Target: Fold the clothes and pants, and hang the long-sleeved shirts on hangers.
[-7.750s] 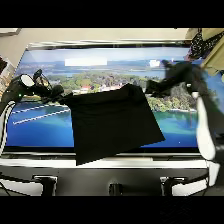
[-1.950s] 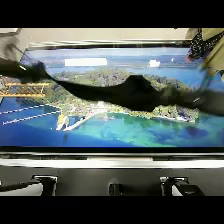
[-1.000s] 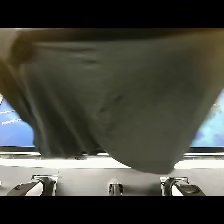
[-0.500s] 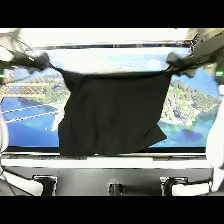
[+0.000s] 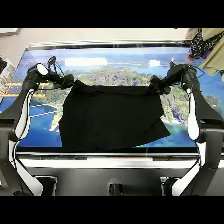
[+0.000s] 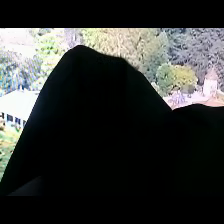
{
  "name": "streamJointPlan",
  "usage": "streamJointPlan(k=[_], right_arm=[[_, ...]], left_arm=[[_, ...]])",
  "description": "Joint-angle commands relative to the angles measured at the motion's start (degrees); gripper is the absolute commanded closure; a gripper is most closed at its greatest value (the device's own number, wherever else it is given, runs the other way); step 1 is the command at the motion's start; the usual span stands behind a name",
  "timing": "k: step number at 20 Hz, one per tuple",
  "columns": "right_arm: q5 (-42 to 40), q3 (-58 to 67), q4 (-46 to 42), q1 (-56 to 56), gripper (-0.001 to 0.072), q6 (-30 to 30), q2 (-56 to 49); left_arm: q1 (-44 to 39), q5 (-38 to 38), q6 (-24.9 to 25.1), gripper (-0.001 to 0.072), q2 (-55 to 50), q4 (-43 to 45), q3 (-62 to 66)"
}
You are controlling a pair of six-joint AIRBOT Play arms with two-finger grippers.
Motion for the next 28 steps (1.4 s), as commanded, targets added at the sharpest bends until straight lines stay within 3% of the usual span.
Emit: streamJointPlan(k=[1,3,7,10,13,18,24,28], right_arm=[[-8.63,0.04,0.15,-2.75,0.0286,-9.86,3.45],[-14.32,0.04,-0.50,-6.84,0.0288,-14.38,8.28],[-16.44,-6.23,1.70,-16.81,0.0288,-16.92,18.97],[-15.80,-24.79,5.07,-23.65,0.0288,-18.53,29.03],[-13.70,-44.02,7.30,-27.71,0.0288,-24.37,36.02],[-6.84,-61.22,7.10,-28.02,0.0287,-29.11,37.16],[0.57,-64.96,6.21,-28.02,0.0286,-31.12,36.96],[-0.44,-65.02,8.59,-26.32,0.0287,-32.13,33.90]], left_arm=[[1.53,-6.86,4.48,0.0368,2.05,-0.07,2.01],[3.76,-12.79,7.67,0.0370,5.62,-0.02,1.99],[9.84,-18.47,6.84,0.0376,16.15,-0.13,-4.24],[14.29,-17.25,6.88,0.0378,26.80,-0.11,-17.57],[17.27,-15.37,8.46,0.0394,36.00,0.22,-31.30],[18.12,-17.07,8.44,0.0393,38.10,2.10,-39.43],[18.12,-17.00,7.54,0.0393,38.10,2.05,-41.16],[18.14,-17.03,7.61,0.0393,38.12,1.84,-41.16]])
